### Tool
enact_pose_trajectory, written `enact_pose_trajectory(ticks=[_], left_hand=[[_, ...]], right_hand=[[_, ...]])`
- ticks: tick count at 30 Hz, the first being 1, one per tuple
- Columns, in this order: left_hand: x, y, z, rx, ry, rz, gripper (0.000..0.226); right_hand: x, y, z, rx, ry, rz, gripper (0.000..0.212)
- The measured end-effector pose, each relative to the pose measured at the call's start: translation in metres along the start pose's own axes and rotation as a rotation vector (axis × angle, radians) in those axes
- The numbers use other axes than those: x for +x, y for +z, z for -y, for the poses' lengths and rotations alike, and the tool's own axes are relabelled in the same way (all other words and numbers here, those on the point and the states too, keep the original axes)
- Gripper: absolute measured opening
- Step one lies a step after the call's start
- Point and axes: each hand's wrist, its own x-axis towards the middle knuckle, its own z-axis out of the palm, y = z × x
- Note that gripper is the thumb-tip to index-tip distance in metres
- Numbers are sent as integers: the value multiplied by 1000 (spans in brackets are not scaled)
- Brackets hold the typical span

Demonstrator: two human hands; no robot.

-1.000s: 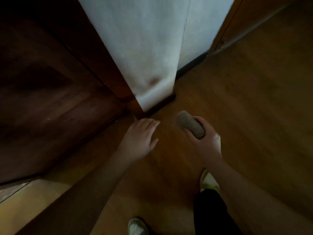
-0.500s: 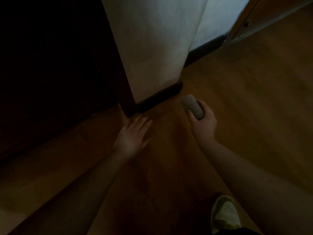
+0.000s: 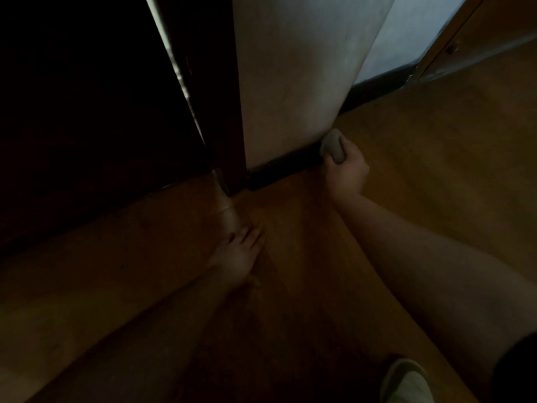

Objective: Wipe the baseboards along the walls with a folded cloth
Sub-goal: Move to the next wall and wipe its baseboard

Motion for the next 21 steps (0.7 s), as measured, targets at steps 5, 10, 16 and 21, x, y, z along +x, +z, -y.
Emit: enact_pose_trajectory(ticks=[5, 10, 16, 21], left_hand=[[-18, 7, -3, -130, -141, -39, 116], [-28, 22, 0, -141, -161, -75, 114], [-30, 16, 19, -131, -29, 22, 123], [-27, 10, 23, -89, -12, 54, 127]], right_hand=[[-31, 27, 16, 99, 27, 59, 53], [-74, 53, 33, 171, 19, 150, 55], [-106, 66, 42, 103, -109, 309, 53], [-99, 38, 17, 50, -247, 321, 52]])
